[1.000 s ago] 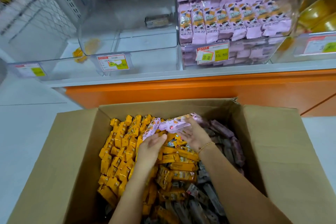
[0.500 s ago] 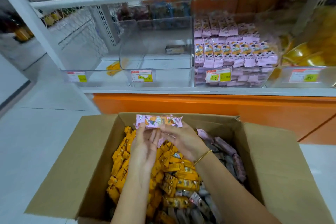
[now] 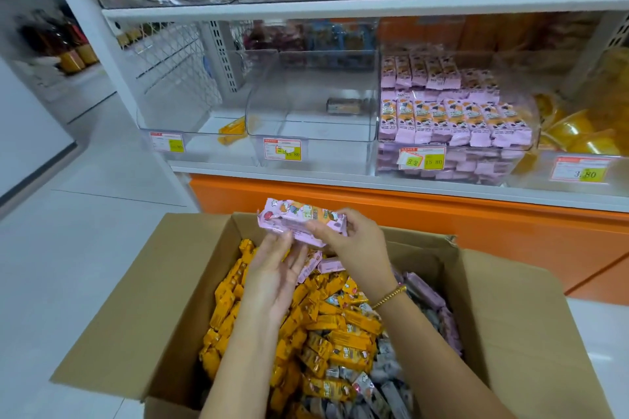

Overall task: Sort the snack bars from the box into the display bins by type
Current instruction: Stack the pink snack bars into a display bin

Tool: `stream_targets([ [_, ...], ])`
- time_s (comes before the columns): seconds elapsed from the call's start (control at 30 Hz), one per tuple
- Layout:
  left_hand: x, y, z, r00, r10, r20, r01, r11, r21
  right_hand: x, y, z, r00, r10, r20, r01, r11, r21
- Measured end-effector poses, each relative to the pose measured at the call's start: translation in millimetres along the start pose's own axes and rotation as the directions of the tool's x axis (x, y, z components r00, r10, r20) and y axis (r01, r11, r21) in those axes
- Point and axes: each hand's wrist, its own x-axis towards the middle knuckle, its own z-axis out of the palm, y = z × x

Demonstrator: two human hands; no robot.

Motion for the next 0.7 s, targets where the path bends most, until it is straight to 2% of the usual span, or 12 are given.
stream_targets([
  [0.1, 2, 0, -1, 1.000, -0.027, 0.000, 0.027, 1.000, -0.001, 7, 1, 2, 0.996, 0.090, 0.015, -0.092, 0.987, 0.132],
  [0.23, 5, 1, -3, 0.997, -0.066, 0.037, 0.069, 0.995, -0.068, 13, -2, -7, 0.970, 0.225, 0.095, -0.244, 0.918, 0.312],
  [0.3, 6, 1, -3, 0.995, -0.071, 0.072, 0.077, 0.994, -0.079, 14, 2, -9, 0.961, 0.246, 0.125, -0.274, 0.899, 0.340],
  [0.47, 13, 1, 0, 0.996, -0.082, 0.042, 0.082, 0.997, 0.009, 13, -1, -6, 0.973, 0.143, 0.181, -0.183, 0.957, 0.226],
  [0.7, 11, 12, 19, 0.987, 0.004, 0.161, -0.019, 0.995, 0.093, 19, -7, -13, 0.993, 0.030, 0.112, -0.041, 0.994, 0.097],
])
